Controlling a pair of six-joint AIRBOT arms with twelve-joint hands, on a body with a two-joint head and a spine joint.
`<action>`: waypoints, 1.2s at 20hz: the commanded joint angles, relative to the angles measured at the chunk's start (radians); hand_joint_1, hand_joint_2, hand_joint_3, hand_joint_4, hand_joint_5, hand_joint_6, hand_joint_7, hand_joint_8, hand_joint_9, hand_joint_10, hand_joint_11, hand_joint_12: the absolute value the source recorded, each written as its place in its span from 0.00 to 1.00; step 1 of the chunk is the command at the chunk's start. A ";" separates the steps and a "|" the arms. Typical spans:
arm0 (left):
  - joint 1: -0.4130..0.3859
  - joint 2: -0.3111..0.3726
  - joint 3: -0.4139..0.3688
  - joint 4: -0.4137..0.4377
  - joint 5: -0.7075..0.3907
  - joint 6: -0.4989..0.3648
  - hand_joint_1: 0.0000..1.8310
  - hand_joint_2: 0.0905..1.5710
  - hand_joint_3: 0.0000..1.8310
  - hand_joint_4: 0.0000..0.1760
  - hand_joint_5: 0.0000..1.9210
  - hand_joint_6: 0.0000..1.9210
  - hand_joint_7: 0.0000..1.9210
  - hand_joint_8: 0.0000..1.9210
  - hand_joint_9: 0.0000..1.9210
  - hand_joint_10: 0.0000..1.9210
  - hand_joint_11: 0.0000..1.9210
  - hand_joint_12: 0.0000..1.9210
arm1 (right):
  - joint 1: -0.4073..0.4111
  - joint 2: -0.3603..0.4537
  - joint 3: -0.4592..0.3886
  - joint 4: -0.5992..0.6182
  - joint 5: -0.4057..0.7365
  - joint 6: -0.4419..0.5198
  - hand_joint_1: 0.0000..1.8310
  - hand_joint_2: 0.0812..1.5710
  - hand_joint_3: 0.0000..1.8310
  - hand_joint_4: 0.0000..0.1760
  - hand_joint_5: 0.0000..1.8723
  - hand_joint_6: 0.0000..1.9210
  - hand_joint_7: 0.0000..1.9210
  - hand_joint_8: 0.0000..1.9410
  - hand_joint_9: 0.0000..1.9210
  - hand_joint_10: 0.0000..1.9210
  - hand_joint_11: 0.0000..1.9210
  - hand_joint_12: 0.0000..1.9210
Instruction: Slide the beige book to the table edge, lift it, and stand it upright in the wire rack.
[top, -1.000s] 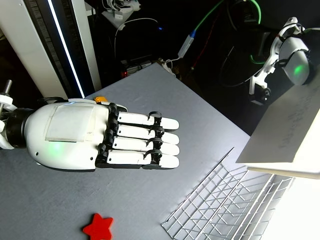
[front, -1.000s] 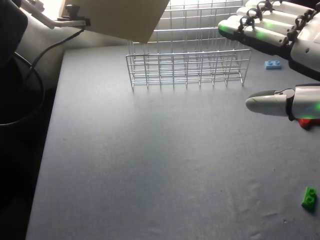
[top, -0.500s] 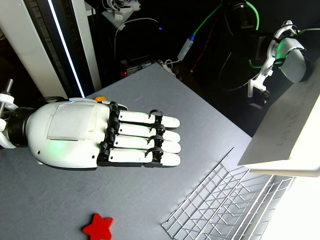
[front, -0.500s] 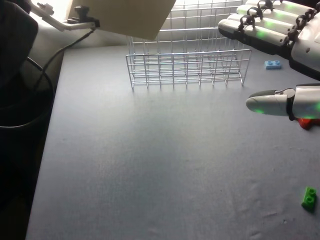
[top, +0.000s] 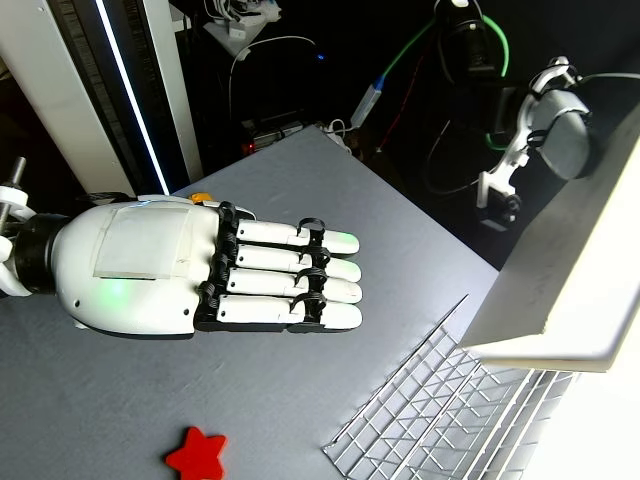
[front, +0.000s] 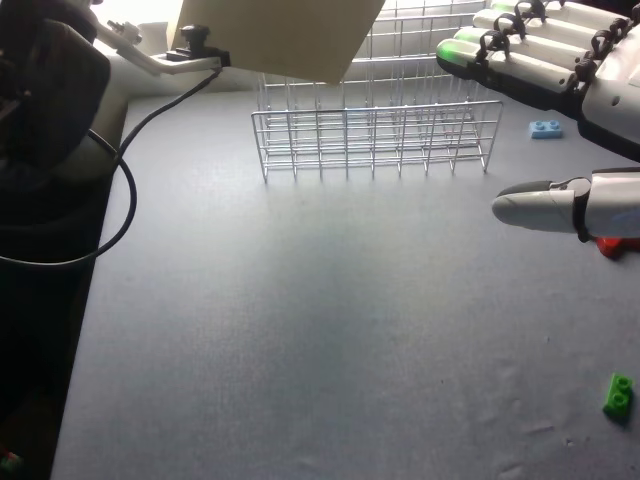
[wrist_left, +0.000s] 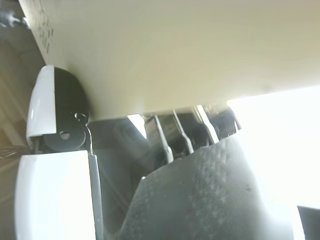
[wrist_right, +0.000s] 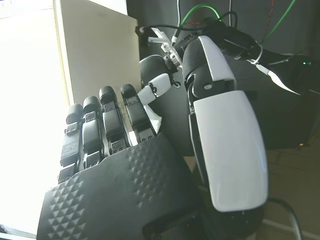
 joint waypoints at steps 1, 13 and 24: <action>-0.007 0.006 -0.001 -0.019 -0.125 -0.014 0.74 0.76 0.00 0.00 0.36 0.60 0.42 0.68 0.41 0.80 0.37 0.88 | 0.010 0.006 0.000 0.030 0.123 0.008 0.08 0.72 0.00 0.00 0.00 0.00 0.03 0.00 0.02 0.00 0.00 0.07; -0.064 0.028 -0.046 0.025 -0.111 0.030 0.74 0.75 0.00 0.00 0.36 0.60 0.43 0.68 0.42 0.78 0.39 0.85 | 0.009 0.006 0.000 0.030 0.130 0.007 0.08 0.73 0.00 0.00 0.00 0.00 0.02 0.00 0.02 0.00 0.00 0.07; -0.037 0.046 -0.099 0.029 -0.102 0.028 0.74 0.76 0.00 0.00 0.35 0.61 0.42 0.68 0.41 0.80 0.37 0.88 | -0.079 0.005 -0.001 0.256 0.574 -0.153 0.07 0.73 0.00 0.00 0.00 0.00 0.03 0.00 0.02 0.00 0.01 0.02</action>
